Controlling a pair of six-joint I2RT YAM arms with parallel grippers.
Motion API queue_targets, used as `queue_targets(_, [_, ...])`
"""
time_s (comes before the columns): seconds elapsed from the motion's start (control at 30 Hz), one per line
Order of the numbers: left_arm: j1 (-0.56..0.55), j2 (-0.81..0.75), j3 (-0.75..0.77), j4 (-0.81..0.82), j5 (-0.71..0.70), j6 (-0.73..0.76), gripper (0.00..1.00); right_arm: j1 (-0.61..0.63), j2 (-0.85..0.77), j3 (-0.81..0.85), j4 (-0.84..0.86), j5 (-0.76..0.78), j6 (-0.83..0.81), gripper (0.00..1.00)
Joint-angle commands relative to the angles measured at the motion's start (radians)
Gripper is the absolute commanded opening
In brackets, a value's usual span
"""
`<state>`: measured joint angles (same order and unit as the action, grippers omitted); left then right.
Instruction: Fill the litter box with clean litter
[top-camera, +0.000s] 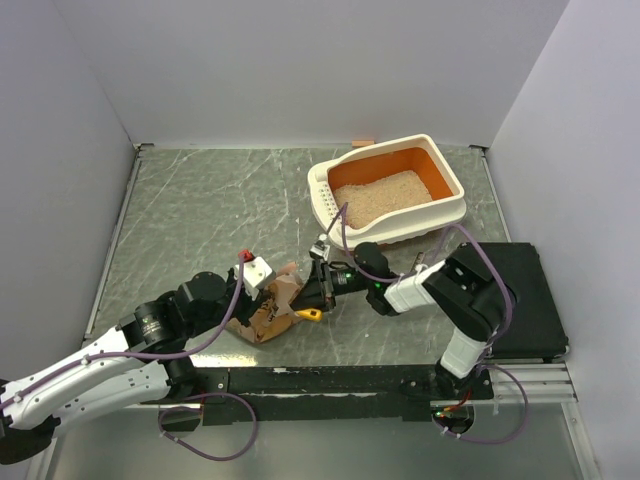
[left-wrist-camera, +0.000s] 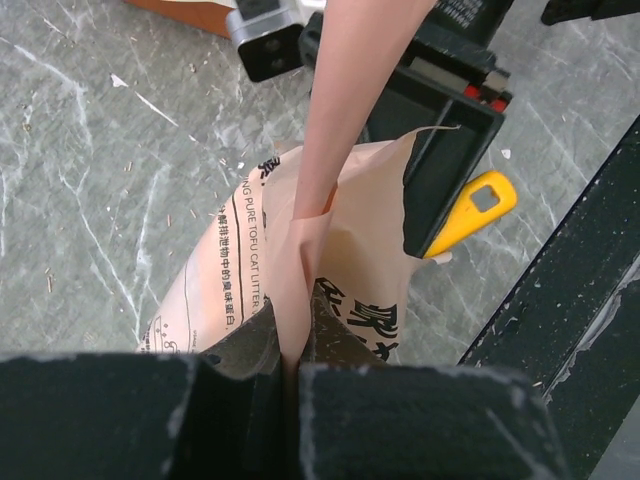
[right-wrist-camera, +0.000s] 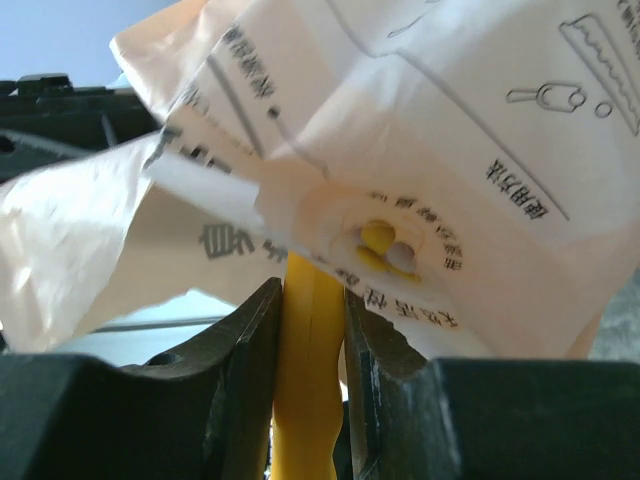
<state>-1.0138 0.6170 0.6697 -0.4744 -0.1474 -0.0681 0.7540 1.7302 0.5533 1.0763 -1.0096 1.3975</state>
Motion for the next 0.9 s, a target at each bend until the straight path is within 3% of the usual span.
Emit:
queue_targets(0.0, [-0.006,-0.014,0.025,0.117,-0.009,-0.012,0.01,-0.01,-0.13,-0.027,0.033,-0.037,-0.072,0.0])
queue_targets(0.3, [-0.008,-0.011,0.028,0.114,-0.037,-0.013,0.01,-0.021,-0.285,-0.111,-0.036,-0.021,-0.106,0.0])
queue_targets(0.57, [-0.008,-0.029,0.027,0.112,-0.078,-0.013,0.01,-0.036,-0.452,-0.145,-0.225,0.009,-0.18,0.0])
queue_targets(0.87, [-0.008,-0.071,0.021,0.131,-0.1,-0.007,0.01,-0.068,-0.644,-0.217,-0.317,0.072,-0.178,0.0])
